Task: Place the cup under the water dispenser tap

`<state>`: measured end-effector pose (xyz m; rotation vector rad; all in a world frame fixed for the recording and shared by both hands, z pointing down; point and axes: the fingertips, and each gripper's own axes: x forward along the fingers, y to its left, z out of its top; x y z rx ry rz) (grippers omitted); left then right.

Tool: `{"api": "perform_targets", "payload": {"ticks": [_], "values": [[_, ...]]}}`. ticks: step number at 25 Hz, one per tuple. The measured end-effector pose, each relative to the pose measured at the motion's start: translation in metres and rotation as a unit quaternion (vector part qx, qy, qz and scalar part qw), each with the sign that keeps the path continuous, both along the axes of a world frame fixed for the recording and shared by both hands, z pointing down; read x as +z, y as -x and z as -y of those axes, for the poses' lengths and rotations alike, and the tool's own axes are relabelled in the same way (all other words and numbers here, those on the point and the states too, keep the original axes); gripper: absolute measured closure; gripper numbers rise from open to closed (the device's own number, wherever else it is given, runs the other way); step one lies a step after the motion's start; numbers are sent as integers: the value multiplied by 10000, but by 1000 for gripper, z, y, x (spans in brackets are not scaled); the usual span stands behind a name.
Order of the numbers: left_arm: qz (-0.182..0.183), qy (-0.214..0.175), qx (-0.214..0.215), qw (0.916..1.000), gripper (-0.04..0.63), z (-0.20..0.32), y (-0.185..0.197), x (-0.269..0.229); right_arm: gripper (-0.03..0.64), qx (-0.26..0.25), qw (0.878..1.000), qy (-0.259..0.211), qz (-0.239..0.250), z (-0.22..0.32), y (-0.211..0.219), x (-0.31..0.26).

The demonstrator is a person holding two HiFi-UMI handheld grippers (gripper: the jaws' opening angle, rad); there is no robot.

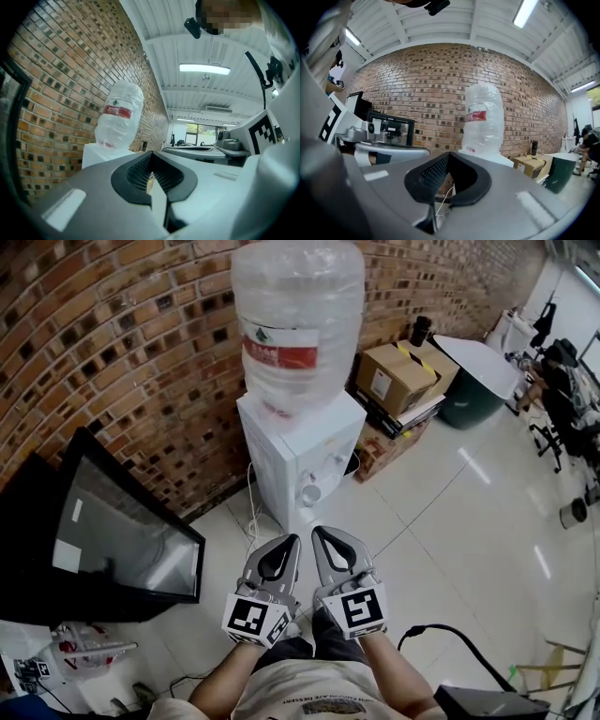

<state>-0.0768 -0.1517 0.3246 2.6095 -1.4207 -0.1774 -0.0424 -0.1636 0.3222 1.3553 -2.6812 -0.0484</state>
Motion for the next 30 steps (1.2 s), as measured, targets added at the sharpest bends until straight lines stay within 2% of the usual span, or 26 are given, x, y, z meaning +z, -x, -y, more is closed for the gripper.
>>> {"api": "perform_targets", "payload": {"ticks": [19, 30], "values": [[-101, -26, -31, 9999, 603, -37, 9, -15, 611, -100, 9997, 220, -30, -52, 3, -7], [-1, -126, 14, 9999, 603, -90, -31, -31, 611, -108, 9999, 89, 77, -108, -32, -19]]}}
